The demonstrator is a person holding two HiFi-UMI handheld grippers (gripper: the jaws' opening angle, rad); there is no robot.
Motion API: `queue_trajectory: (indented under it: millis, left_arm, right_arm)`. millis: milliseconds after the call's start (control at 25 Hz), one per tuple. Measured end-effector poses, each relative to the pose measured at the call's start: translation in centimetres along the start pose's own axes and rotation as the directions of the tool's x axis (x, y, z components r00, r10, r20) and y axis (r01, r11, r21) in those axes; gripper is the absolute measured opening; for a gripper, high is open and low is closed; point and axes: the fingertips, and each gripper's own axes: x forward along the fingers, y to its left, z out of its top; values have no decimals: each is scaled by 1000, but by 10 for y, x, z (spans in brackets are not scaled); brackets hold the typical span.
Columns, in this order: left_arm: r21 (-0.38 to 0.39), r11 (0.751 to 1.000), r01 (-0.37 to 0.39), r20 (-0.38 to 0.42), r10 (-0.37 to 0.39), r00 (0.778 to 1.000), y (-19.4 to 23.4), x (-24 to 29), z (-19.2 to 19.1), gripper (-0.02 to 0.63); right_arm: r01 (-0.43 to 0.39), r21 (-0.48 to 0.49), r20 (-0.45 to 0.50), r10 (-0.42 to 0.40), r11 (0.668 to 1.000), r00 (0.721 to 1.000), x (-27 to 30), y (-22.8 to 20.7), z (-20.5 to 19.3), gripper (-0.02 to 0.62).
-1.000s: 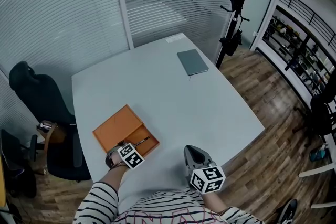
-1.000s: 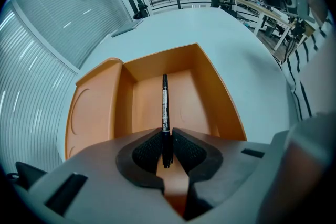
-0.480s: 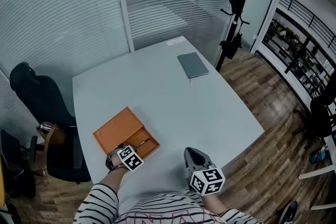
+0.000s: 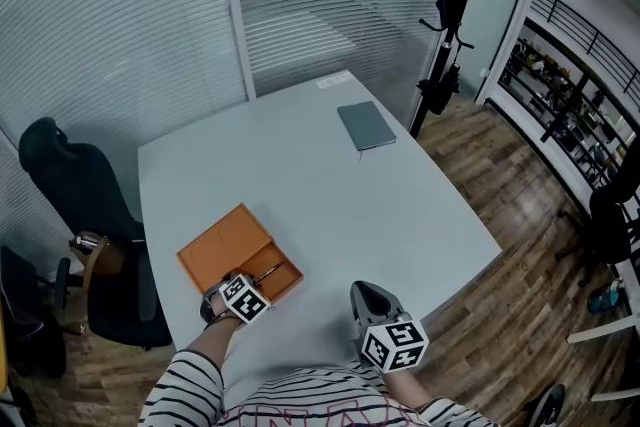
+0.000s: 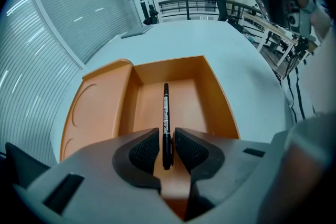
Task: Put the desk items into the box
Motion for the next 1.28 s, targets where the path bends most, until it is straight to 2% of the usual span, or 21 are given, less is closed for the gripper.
queue_trajectory:
  millis: [160, 360, 720, 920, 1080, 1280]
  left_arm:
    - [-20, 1000, -11, 23, 12, 1000, 3, -7, 3, 95]
    - [-49, 998, -39, 93, 43, 995, 8, -21, 12, 95]
    - [-116, 989, -97, 236, 123, 964, 13, -55, 27, 94]
    - [-202, 973, -116, 330, 179, 927, 18, -81, 31, 86]
    - [-259, 958, -124, 409, 225, 884, 18, -111, 29, 69]
    - [-294, 949, -114, 505, 255, 825, 6, -149, 23, 64]
  right_arm:
    - [-5, -3, 1, 5, 1000, 1000, -2, 3, 1, 26]
    - [-10, -5, -4, 10, 1000, 1000, -8, 7, -1, 26]
    - [-8, -9, -15, 7, 1000, 1000, -23, 17, -6, 26]
    - [-4, -18, -23, 4, 1000, 1000, -34, 24, -11, 26]
    - [-3, -28, -20, 2, 1000, 1000, -43, 35, -13, 26]
    - [-3, -47, -15, 2, 999, 1000, -58, 52, -17, 26]
